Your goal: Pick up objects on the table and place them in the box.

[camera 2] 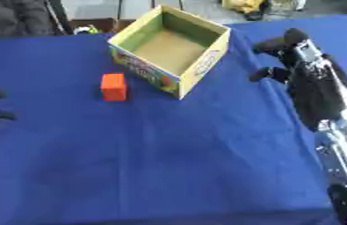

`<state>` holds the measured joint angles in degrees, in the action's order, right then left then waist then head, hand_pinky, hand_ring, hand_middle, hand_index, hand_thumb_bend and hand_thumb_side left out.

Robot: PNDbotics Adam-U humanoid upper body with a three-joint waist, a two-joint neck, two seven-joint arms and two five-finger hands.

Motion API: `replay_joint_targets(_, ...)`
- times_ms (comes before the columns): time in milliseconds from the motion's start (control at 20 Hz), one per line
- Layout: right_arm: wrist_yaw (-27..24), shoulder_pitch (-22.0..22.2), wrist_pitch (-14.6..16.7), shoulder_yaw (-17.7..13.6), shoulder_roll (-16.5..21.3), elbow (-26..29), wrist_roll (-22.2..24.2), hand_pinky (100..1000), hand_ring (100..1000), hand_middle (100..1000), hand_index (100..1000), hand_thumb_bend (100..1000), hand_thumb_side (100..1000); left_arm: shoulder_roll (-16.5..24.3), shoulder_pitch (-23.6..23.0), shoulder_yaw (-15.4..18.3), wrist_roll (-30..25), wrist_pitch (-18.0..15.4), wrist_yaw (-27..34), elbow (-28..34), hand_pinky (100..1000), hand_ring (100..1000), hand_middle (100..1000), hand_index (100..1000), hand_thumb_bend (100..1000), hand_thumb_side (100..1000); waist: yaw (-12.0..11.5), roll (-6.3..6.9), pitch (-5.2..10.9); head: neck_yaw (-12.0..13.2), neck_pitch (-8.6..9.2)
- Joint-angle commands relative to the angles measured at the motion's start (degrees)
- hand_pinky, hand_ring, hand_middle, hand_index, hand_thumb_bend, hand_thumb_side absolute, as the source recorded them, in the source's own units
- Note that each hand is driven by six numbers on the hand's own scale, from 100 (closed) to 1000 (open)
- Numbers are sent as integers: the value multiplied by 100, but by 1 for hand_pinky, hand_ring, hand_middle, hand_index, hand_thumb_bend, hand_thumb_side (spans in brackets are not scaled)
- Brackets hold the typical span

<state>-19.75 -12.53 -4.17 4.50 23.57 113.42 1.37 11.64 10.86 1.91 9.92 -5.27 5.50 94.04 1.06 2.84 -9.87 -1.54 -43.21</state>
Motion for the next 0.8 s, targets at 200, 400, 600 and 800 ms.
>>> replay_joint_targets(200,51,-12,-33,-75,13,118,-14,545,870,641,665,100,805,125,103,-2,0,11,-44,115,473,842,589,638,482,912,-6,-23,57,19,64)
replay_joint_targets(400,50,-9,-31,-83,16,118,-12,545,871,641,665,100,804,245,253,-15,-27,77,-234,95,471,842,592,639,591,831,-2,-20,63,21,75)
replay_joint_targets(600,48,15,-41,-80,16,117,-4,545,871,641,665,100,804,720,845,-176,-414,568,-1382,-120,491,857,646,703,869,572,7,-11,97,48,52)
replay_joint_targets(800,27,26,-49,-54,3,118,24,546,871,642,665,100,803,1178,1902,-577,-1515,1173,-3318,-763,563,831,678,763,896,438,92,-14,157,107,35)
